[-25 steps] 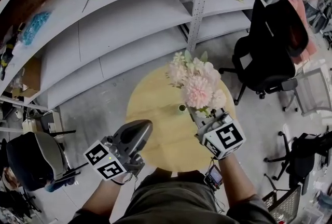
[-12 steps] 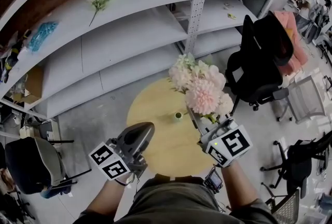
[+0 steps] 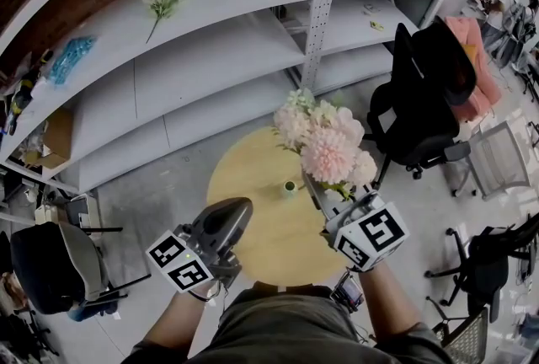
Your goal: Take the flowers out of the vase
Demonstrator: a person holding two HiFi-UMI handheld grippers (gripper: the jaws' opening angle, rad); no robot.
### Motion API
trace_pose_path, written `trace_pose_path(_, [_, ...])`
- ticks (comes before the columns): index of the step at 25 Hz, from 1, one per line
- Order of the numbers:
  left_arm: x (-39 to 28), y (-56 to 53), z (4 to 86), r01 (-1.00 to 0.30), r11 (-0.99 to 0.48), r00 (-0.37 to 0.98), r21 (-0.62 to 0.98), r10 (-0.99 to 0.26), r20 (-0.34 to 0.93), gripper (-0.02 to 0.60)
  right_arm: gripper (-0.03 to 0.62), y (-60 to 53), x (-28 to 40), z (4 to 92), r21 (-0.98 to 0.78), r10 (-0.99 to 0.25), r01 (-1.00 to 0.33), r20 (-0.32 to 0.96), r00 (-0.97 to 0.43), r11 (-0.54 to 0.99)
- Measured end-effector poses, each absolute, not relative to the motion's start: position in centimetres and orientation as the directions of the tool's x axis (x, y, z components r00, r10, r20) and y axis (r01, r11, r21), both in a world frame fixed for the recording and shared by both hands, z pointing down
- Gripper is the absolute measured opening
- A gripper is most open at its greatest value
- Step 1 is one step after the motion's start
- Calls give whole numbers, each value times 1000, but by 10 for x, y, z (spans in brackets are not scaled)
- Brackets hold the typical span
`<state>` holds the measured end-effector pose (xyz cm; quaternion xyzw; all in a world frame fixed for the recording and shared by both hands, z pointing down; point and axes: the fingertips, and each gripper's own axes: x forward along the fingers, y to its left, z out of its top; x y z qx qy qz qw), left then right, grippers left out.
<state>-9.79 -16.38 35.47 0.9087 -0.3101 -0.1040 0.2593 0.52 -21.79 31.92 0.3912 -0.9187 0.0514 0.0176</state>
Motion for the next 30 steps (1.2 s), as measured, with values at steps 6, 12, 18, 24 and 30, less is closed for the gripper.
trace_pose_path(6, [-97,-166,353,-510,-672,786,537,-617,-25,8,48,-220,4,323,-88,-714,-719,88,-695,689])
trace_pose_path(12, [-94,-170,354,-512,-671,786,536,-618,-22,8,48,-224,7,329,-96,-716,-723,99,-691,684])
trace_pose_path(18, [-93,-177,354,-513,-670,787,537,-617,-18,9,48,-232,7,331,-104,-715,-723,103,-691,683])
trace_pose_path(24, [-90,-183,352,-516,-671,787,533,-617,-16,9,47,-238,9,333,-108,-712,-721,108,-693,685])
trace_pose_path(30, [-86,-186,353,-520,-672,787,527,-617,-10,9,47,-242,11,336,-111,-708,-716,111,-698,689])
